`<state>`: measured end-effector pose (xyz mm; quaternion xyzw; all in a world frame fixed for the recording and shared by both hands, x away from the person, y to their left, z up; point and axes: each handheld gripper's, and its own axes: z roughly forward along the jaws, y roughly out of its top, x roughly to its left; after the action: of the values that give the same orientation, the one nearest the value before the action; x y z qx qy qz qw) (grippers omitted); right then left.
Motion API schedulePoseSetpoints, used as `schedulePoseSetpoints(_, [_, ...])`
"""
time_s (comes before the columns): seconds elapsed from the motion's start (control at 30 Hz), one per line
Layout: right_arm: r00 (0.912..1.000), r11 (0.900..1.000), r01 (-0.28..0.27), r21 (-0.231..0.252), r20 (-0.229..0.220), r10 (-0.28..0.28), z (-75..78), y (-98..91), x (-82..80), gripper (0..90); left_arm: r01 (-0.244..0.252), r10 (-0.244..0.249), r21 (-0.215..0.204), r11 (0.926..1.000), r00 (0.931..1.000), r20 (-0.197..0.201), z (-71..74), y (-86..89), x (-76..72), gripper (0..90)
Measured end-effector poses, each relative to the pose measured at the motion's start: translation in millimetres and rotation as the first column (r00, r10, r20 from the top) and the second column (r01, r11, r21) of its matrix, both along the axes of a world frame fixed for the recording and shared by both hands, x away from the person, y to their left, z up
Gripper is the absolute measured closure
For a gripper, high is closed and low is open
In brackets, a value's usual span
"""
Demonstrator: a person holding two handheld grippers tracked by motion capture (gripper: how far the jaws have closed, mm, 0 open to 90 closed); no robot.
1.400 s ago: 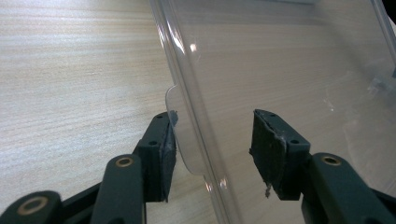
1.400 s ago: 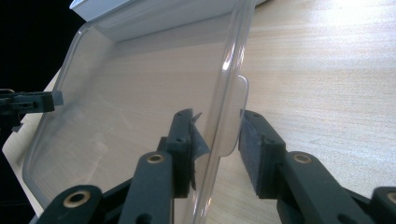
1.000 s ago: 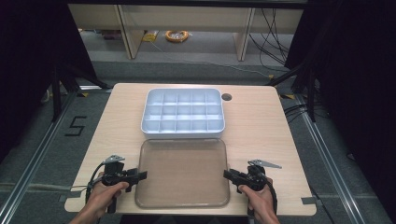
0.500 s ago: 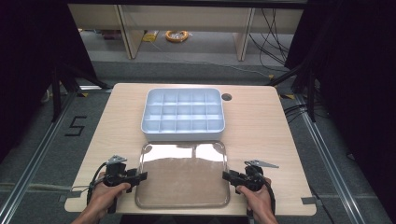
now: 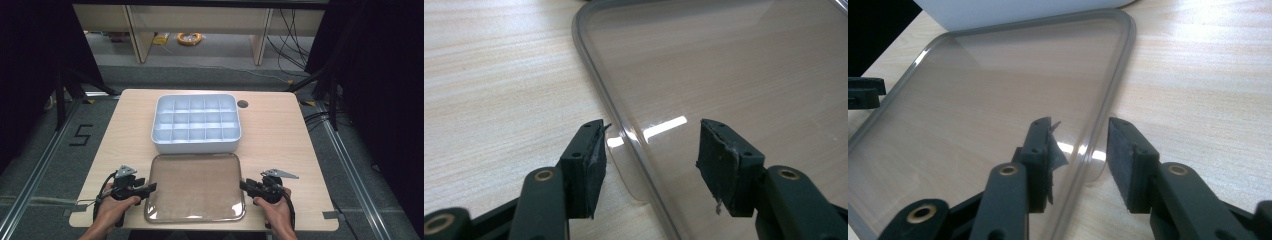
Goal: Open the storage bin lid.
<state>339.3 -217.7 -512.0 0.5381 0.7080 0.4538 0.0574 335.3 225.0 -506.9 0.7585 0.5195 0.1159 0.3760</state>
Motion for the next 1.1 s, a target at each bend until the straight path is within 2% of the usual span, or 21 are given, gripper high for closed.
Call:
schedulePoseSetpoints(0.1, [0.9999,1.0,-0.004,0.006,0.012,0.004,0.9,0.3,0.3,60.0,0.001,-0.001,-0.005,1.0,1.0,0.008,0.8,0.9,0.2,44.3])
schedulePoseSetpoints(0.17, [0.9998,0.9998,-0.006,0.019,0.021,0.005,3.1,0.7,0.5,56.1,-0.023,0.024,-0.037,0.999,0.9996,0.017,0.5,-0.7,0.4,44.1])
schedulePoseSetpoints(0.2, [0.9994,0.9996,-0.01,0.025,0.034,0.01,4.7,0.5,1.7,49.7,-0.005,0.006,-0.037,0.9993,0.9998,0.021,2.2,1.1,0.3,43.2])
schedulePoseSetpoints(0.27, [0.9987,0.9992,-0.011,0.038,0.05,0.01,7.0,-0.2,2.6,47.4,-0.008,0.011,-0.057,0.9984,0.999,0.043,4.4,1.2,0.5,42.2])
schedulePoseSetpoints(0.33, [0.9977,0.9996,0.007,0.029,0.067,-0.009,11.3,-0.1,3.2,44.8,0.007,-0.005,-0.05,0.9987,0.9993,0.036,6.0,3.3,0.9,40.1])
schedulePoseSetpoints(0.4, [0.998,0.9991,0.018,0.038,0.06,-0.02,12.8,0.8,2.5,43.8,0.01,-0.007,-0.06,0.9981,0.9989,0.045,5.2,3.6,1.4,37.6])
schedulePoseSetpoints(0.43, [0.9967,0.9998,0.01,0.016,0.081,-0.011,14.0,-1.0,3.7,42.5,0.017,-0.015,-0.06,0.9981,0.9992,0.037,5.8,4.6,1.8,37.6])
schedulePoseSetpoints(0.47, [0.9965,0.9996,0.007,0.026,0.083,-0.009,15.5,-0.5,3.8,41.3,-0.005,0.008,-0.086,0.9963,0.999,0.044,4.9,2.4,2.0,35.9])
schedulePoseSetpoints(0.53, [0.9956,0.9999,-0.004,0.012,0.094,0.003,17.3,-0.9,4.3,39.8,0.012,-0.01,-0.063,0.9979,0.9994,0.034,5.3,5.3,2.8,32.8])
schedulePoseSetpoints(0.57, [0.9924,0.9997,-0.011,0.024,0.123,0.008,17.9,-0.9,4.9,36.7,-0.01,0.014,-0.1,0.995,0.9992,0.037,4.6,3.4,3.2,31.0])
schedulePoseSetpoints(0.6, [0.9873,0.9996,-0.027,0.0,0.156,0.027,17.6,-2.7,6.6,35.8,0.008,-0.006,-0.08,0.9967,0.9995,0.031,5.5,5.9,3.3,29.8])
schedulePoseSetpoints(0.63, [0.9867,0.9992,-0.029,0.028,0.16,0.024,18.0,-1.6,6.6,35.1,0.006,-0.004,-0.088,0.9961,0.9996,0.03,5.4,5.8,3.6,28.1])
schedulePoseSetpoints(0.67, [0.9867,0.9992,-0.029,0.028,0.16,0.024,18.0,-1.6,6.6,35.1,0.006,-0.004,-0.088,0.9961,0.9996,0.03,5.4,5.8,3.6,26.4])
schedulePoseSetpoints(0.7, [0.9874,0.9982,-0.035,0.048,0.156,0.027,20.9,0.0,4.3,33.6,0.001,0.002,-0.12,0.9927,0.9996,0.028,5.2,5.1,3.7,25.3])
schedulePoseSetpoints(0.8, [0.9845,0.998,-0.054,0.032,0.168,0.048,22.5,-1.5,4.2,32.9,0.009,-0.006,-0.127,0.9918,0.9997,0.026,5.4,5.4,3.7,21.5])
schedulePoseSetpoints(0.83, [0.9804,0.9979,-0.061,0.024,0.189,0.055,23.2,-1.8,3.9,29.5,0.022,-0.02,-0.118,0.9928,0.9995,0.025,6.1,6.5,3.7,20.1])
schedulePoseSetpoints(0.9, [0.9855,0.9977,-0.058,0.033,0.162,0.052,26.1,-1.1,0.4,26.5,0.027,-0.022,-0.126,0.9916,0.9989,0.04,7.0,5.1,2.4,16.5])
schedulePoseSetpoints(0.97, [0.9822,0.9975,-0.065,0.029,0.178,0.059,25.5,-1.4,1.4,24.5,0.025,-0.019,-0.133,0.9908,0.9988,0.045,7.0,4.2,1.7,15.5])
schedulePoseSetpoints(1.0, [0.9781,0.9975,-0.07,0.013,0.198,0.066,26.3,-1.3,-0.2,17.0,0.045,-0.038,-0.139,0.9892,0.998,0.051,7.4,3.4,0.7,15.5])
schedulePoseSetpoints(1.07, [0.9773,0.9971,-0.075,-0.011,0.198,0.075,28.8,-1.6,-2.2,16.2,0.057,-0.049,-0.141,0.9884,0.997,0.059,7.7,2.5,-0.3,15.4])
schedulePoseSetpoints(1.1, [0.977,0.9967,-0.081,0.001,0.198,0.079,29.6,-1.1,-3.8,15.8,0.075,-0.066,-0.141,0.9872,0.9955,0.069,8.7,0.9,-1.7,15.4])
